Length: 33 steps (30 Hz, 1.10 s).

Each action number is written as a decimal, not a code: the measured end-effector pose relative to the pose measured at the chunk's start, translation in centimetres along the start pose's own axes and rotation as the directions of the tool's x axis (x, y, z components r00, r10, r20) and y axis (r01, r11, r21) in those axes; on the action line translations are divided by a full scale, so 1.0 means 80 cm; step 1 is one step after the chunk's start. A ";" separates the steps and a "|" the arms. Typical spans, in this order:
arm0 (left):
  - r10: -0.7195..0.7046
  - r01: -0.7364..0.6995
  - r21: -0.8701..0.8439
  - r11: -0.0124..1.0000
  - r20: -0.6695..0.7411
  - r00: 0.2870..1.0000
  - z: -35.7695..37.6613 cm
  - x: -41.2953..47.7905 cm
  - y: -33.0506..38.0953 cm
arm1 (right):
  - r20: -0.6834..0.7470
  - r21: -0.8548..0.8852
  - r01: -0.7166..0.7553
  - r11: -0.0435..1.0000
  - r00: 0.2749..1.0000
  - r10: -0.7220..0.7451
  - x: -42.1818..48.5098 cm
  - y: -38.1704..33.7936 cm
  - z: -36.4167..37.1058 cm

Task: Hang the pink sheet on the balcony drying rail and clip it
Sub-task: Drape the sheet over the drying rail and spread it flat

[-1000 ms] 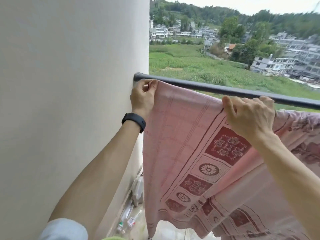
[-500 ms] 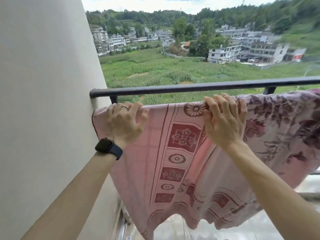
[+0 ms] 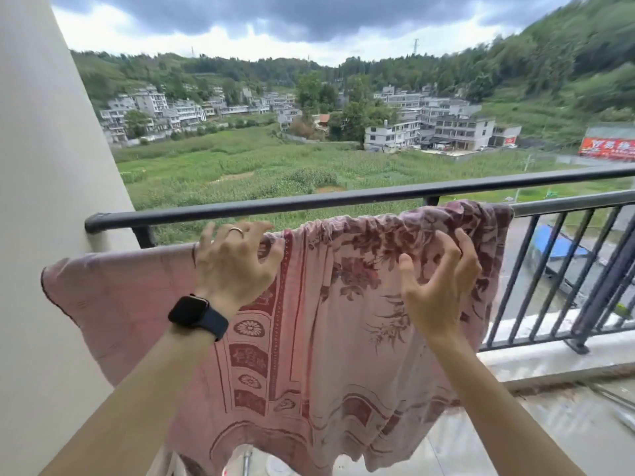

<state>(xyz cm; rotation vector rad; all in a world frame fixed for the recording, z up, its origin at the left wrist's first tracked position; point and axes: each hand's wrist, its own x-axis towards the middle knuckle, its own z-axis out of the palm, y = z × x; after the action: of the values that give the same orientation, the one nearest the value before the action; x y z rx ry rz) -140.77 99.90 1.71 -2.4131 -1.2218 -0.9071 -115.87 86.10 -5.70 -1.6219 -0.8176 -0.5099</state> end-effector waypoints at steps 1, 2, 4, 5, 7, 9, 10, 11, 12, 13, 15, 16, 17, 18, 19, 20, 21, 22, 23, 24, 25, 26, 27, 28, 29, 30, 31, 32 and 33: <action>0.032 -0.032 -0.006 0.999 0.015 0.999 0.004 0.006 0.032 | -0.011 0.020 -0.146 0.989 0.989 0.146 0.012 0.021 -0.018; 0.062 -0.062 -0.001 0.998 0.025 0.998 0.008 0.011 0.061 | 0.008 0.018 -0.264 0.964 0.965 0.264 0.026 0.042 -0.034; 0.107 -0.108 0.021 0.994 0.043 0.993 0.018 0.021 0.112 | 0.131 0.007 -0.396 0.918 0.911 0.392 0.058 0.078 -0.062; 0.115 -0.117 0.026 0.993 0.054 0.992 0.023 0.024 0.134 | 0.225 0.047 -0.432 0.901 0.883 0.411 0.074 0.092 -0.071; 0.100 -0.103 0.034 0.994 0.091 0.991 0.034 0.030 0.168 | 0.399 0.105 -0.455 0.885 0.834 0.382 0.103 0.106 -0.081; 0.051 -0.058 0.046 0.997 0.126 0.991 0.042 0.033 0.186 | 0.486 0.007 -0.356 0.935 0.818 0.308 0.123 0.113 -0.089; 0.030 -0.037 0.049 0.998 0.129 0.991 0.046 0.033 0.187 | 0.485 -0.042 -0.280 0.959 0.833 0.264 0.133 0.114 -0.093; 0.020 -0.027 0.049 0.998 0.119 0.993 0.048 0.034 0.185 | 0.459 -0.049 -0.224 0.973 0.861 0.221 0.146 0.113 -0.099; 0.016 -0.021 0.046 0.999 0.110 0.994 0.049 0.035 0.181 | 0.416 -0.016 -0.199 0.980 0.890 0.187 0.162 0.112 -0.107; 0.003 -0.007 0.040 0.999 0.103 0.995 0.049 0.037 0.175 | 0.361 0.020 -0.187 0.982 0.917 0.167 0.182 0.111 -0.112; -0.069 0.068 0.015 0.998 0.081 0.994 0.046 0.045 0.157 | 0.249 0.031 -0.143 0.989 0.960 0.131 0.233 0.106 -0.117; -0.103 0.103 0.005 0.995 0.061 0.993 0.046 0.050 0.147 | 0.200 0.011 -0.135 0.991 0.971 0.131 0.259 0.104 -0.116; -0.121 0.121 0.002 0.993 0.028 0.992 0.045 0.055 0.137 | 0.155 -0.017 -0.148 0.989 0.977 0.149 0.283 0.106 -0.112; -0.135 0.135 -0.004 0.991 -0.002 0.991 0.045 0.060 0.129 | 0.130 -0.042 -0.176 0.983 0.975 0.180 0.302 0.109 -0.107; -0.159 0.159 -0.012 0.987 -0.022 0.987 0.042 0.064 0.123 | 0.120 -0.067 -0.214 0.975 0.968 0.221 0.314 0.113 -0.102; -0.194 0.194 -0.008 0.981 -0.018 0.981 0.042 0.068 0.119 | 0.120 -0.096 -0.251 0.963 0.958 0.262 0.318 0.119 -0.100; -0.230 0.230 0.014 0.973 -0.003 0.973 0.042 0.071 0.120 | 0.119 -0.134 -0.277 0.951 0.948 0.294 0.315 0.127 -0.100; -0.258 0.258 0.038 0.965 0.008 0.966 0.044 0.074 0.124 | 0.117 -0.154 -0.289 0.945 0.944 0.307 0.304 0.135 -0.101; -0.278 0.278 0.053 0.959 0.003 0.961 0.046 0.078 0.132 | 0.120 -0.139 -0.287 0.948 0.945 0.303 0.289 0.144 -0.102; -0.276 0.277 0.055 0.959 -0.014 0.961 0.050 0.082 0.142 | 0.124 -0.084 -0.284 0.955 0.948 0.293 0.272 0.152 -0.105; -0.253 0.254 0.048 0.966 -0.030 0.967 0.055 0.086 0.157 | 0.128 0.000 -0.304 0.953 0.945 0.302 0.256 0.161 -0.110; -0.209 0.210 0.043 0.977 -0.041 0.977 0.061 0.090 0.174 | 0.139 0.100 -0.346 0.933 0.933 0.331 0.240 0.172 -0.114; -0.153 0.154 0.037 0.987 -0.040 0.987 0.067 0.094 0.194 | 0.180 0.195 -0.391 0.900 0.916 0.359 0.227 0.182 -0.118; -0.093 0.094 0.014 0.995 -0.032 0.995 0.075 0.098 0.215 | 0.257 0.281 -0.445 0.850 0.889 0.380 0.215 0.191 -0.121; -0.038 0.038 -0.012 0.999 -0.028 0.999 0.082 0.103 0.238 | 0.356 0.351 -0.512 0.784 0.847 0.394 0.206 0.201 -0.126; 0.012 -0.012 -0.020 1.000 -0.033 0.999 0.088 0.108 0.262 | 0.469 0.388 -0.586 0.711 0.790 0.395 0.200 0.208 -0.132; 0.057 -0.058 -0.001 0.998 -0.041 0.997 0.093 0.111 0.285 | 0.585 0.356 -0.647 0.674 0.717 0.379 0.197 0.217 -0.138; 0.106 -0.105 0.032 0.994 -0.050 0.993 0.099 0.113 0.307 | 0.688 0.275 -0.669 0.691 0.639 0.345 0.196 0.224 -0.145; 0.153 -0.150 0.061 0.987 -0.059 0.986 0.105 0.113 0.327 | 0.757 0.172 -0.645 0.745 0.570 0.319 0.198 0.232 -0.152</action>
<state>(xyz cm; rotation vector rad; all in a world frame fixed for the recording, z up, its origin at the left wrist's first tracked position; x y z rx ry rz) -112.44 94.09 1.89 -2.3762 -1.0123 -0.8838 -90.32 76.77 -4.09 -1.5055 -0.8621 0.7246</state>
